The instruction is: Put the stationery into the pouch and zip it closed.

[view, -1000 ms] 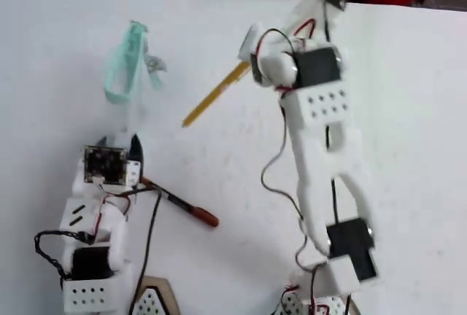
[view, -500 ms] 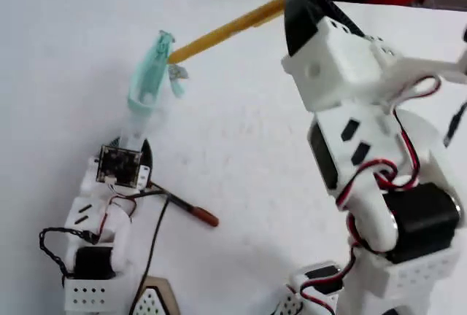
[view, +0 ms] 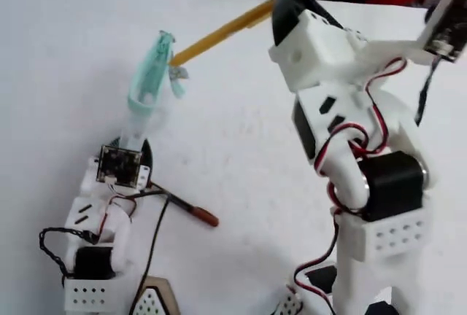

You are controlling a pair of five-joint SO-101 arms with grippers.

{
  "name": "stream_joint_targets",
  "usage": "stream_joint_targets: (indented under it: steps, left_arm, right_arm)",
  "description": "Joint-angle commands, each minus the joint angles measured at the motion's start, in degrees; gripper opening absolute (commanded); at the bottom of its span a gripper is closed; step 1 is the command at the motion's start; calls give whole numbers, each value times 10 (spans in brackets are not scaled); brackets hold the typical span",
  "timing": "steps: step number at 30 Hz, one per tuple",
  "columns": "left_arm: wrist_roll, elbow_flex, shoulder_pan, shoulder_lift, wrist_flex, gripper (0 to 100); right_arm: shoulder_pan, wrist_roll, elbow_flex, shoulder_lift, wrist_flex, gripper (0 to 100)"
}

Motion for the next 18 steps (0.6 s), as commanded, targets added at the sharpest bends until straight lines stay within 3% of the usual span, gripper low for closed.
stream_joint_targets:
  steps: [1,6,18]
  left_arm:
    - [-3,-2,10,1,3,157]
    - [-4,-2,9,1,3,157]
    - [-4,-2,9,1,2,157]
  right_arm:
    - [-41,7,36,-10,-37,17]
    - [-88,8,82,-9,-55,17]
    - [-122,9,155,-9,-69,17]
